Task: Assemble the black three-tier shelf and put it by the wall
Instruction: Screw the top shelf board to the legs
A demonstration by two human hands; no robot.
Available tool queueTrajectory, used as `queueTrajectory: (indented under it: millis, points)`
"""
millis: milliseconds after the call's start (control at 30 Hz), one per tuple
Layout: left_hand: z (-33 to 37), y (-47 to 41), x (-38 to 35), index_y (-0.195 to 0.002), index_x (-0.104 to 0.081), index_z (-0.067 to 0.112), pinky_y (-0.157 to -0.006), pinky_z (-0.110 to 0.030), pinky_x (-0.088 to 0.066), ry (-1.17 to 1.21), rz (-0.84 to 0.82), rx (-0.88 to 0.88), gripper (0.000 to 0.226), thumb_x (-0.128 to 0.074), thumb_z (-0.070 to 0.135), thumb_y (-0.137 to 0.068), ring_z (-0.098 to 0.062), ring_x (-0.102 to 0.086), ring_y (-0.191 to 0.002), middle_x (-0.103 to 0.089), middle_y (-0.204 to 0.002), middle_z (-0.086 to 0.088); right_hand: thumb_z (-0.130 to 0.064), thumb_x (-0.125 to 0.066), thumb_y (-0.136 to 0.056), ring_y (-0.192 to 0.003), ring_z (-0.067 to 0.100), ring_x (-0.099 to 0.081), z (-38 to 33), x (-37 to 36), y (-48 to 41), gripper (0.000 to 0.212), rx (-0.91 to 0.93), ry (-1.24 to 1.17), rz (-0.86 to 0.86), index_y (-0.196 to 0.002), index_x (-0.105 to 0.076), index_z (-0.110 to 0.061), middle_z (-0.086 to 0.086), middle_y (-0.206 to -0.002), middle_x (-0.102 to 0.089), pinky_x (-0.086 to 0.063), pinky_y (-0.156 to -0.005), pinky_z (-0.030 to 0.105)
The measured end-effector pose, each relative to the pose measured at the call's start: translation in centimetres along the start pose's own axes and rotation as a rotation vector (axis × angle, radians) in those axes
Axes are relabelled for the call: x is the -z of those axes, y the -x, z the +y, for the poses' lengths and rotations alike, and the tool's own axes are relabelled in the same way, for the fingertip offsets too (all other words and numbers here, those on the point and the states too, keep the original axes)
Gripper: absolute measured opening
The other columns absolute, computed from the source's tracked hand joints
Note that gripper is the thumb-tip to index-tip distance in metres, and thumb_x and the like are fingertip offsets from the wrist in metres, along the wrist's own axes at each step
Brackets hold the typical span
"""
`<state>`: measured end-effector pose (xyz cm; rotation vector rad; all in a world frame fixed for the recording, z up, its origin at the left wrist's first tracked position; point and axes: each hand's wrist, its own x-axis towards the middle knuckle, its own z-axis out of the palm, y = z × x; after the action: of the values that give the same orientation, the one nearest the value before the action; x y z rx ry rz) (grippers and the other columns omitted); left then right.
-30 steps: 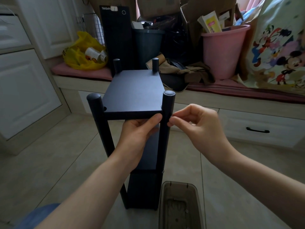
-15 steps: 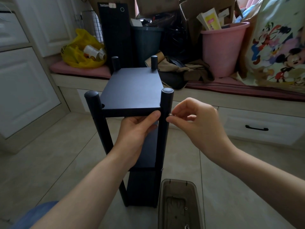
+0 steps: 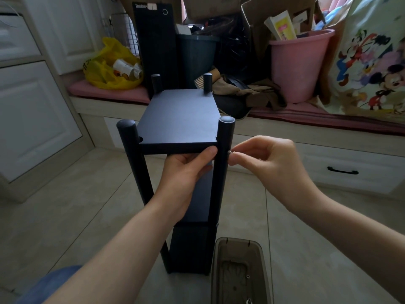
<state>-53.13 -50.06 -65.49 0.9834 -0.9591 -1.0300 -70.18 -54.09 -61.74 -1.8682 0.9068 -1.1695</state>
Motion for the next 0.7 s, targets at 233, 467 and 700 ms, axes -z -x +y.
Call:
queueTrajectory:
  millis: [233, 467, 700]
  points:
    - [-0.11, -0.01, 0.2, -0.125, -0.066, 0.003, -0.105, -0.044, -0.051, -0.009, -0.002, 0.012, 0.052, -0.07, 0.029, -0.081, -0.023, -0.068, -0.116, -0.074, -0.119, -0.01, -0.013, -0.08, -0.08, -0.078, 0.01, -0.07, 0.01, -0.28, 0.01, 0.009, 0.086, 0.175, 0.021, -0.085, -0.074, -0.017, -0.007, -0.078, -0.073, -0.058, -0.075, 0.036]
    - [-0.03, 0.01, 0.2, -0.124, -0.067, 0.005, -0.108, -0.047, -0.048, -0.016, -0.006, 0.021, 0.053, -0.07, 0.031, -0.078, -0.022, -0.068, -0.117, -0.074, -0.118, -0.009, -0.012, -0.077, -0.083, -0.077, 0.007, -0.07, 0.29, -0.42, 0.0, 0.009, 0.071, 0.137, 0.008, -0.086, -0.073, -0.02, -0.008, -0.077, -0.073, -0.055, -0.071, 0.025]
    - [-0.06, -0.11, 0.12, -0.122, -0.068, 0.005, -0.105, -0.043, -0.051, -0.014, 0.019, 0.013, 0.051, -0.071, 0.031, -0.078, -0.022, -0.069, -0.114, -0.075, -0.116, -0.009, -0.013, -0.077, -0.084, -0.079, 0.002, -0.069, 0.63, -0.73, 0.3, 0.013, 0.125, 0.178, 0.038, -0.088, -0.069, -0.024, -0.014, -0.078, -0.071, -0.053, -0.075, 0.021]
